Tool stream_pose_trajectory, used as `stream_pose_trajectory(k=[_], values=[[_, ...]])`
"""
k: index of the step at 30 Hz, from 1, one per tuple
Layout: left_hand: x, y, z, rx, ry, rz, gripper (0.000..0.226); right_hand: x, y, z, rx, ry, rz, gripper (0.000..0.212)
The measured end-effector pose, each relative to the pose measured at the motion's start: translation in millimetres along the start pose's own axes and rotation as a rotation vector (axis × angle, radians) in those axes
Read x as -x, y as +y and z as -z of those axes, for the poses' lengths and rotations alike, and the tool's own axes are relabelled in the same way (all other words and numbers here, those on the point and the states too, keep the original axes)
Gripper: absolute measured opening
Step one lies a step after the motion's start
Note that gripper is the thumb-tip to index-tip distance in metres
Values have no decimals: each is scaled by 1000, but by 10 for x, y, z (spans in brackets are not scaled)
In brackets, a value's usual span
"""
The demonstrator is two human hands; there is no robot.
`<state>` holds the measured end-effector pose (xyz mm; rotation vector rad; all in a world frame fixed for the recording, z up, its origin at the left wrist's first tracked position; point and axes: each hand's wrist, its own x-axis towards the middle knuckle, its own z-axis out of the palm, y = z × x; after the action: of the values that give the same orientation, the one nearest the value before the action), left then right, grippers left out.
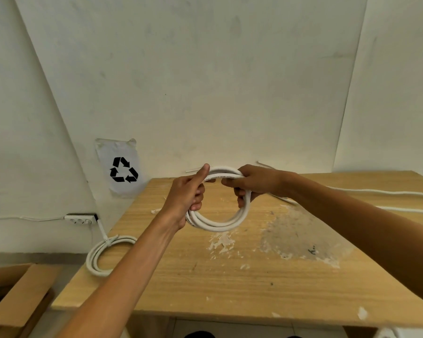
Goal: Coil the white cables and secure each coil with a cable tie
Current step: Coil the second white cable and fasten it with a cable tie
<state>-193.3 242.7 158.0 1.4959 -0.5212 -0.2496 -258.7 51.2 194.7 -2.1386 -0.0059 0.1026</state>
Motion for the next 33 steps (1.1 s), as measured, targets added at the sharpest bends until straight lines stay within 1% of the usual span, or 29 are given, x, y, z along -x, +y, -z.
stream_pose_trajectory(k=[2, 4, 6, 7, 8, 10, 11, 13, 15, 17, 18, 19, 20, 21, 22, 24, 26, 27, 29, 32, 33], values=[[-25, 12, -15, -27, 66, -5, 53, 3, -1, 10, -75, -1, 25, 24], [-61, 36, -22, -18, 124, 42, 56, 14, -7, 28, -169, -6, 51, 30], [-110, 44, -11, 18, 173, 122, 58, 28, -16, 31, -191, 1, 95, 36], [-130, 37, -6, 36, 184, 167, 59, 37, -27, 12, -134, 23, 130, 34], [-145, 18, -10, 57, 185, 211, 59, 40, -37, -17, -20, 72, 181, 32], [-159, -32, -41, 112, 173, 278, 58, 12, -22, -94, 250, 234, 301, 29], [-166, -49, -61, 137, 171, 288, 58, -21, 9, -128, 340, 314, 356, 31], [-189, -75, -101, 138, 181, 265, 58, -93, 100, -165, 439, 429, 438, 33], [-209, -107, -144, 74, 187, 186, 61, -155, 166, -167, 467, 491, 471, 32], [-236, -179, -182, -71, 200, 70, 69, -192, 217, -141, 469, 516, 474, 32], [-243, -235, -191, -178, 217, -18, 71, -199, 249, -138, 460, 517, 468, 31], [-252, -307, -191, -322, 231, -135, 68, -205, 303, -141, 441, 512, 454, 30], [-264, -394, -181, -506, 231, -269, 60, -205, 382, -152, 409, 503, 428, 29], [-280, -490, -164, -700, 203, -381, 51, -204, 488, -174, 360, 490, 391, 29], [-291, -574, -153, -870, 143, -440, 42, -204, 609, -208, 305, 475, 349, 28], [-294, -772, -145, -1076, -31, -404, 36, -197, 880, -325, 224, 432, 252, 25], [-283, -1027, -159, -1198, -195, -343, 41, -182, 1143, -483, 188, 399, 152, 24], [-268, -1144, -174, -1241, -253, -321, 46, -180, 1252, -556, 192, 391, 119, 24], [-257, -1331, -234, -1248, -274, -293, 51, -189, 1443, -632, 267, 395, 69, 26], [-280, -1491, -337, -1326, -218, -347, 54, -218, 1623, -615, 481, 349, -36, 29], [-300, -1544, -361, -1352, -224, -339, 57, -223, 1663, -606, 554, 325, -70, 32]])
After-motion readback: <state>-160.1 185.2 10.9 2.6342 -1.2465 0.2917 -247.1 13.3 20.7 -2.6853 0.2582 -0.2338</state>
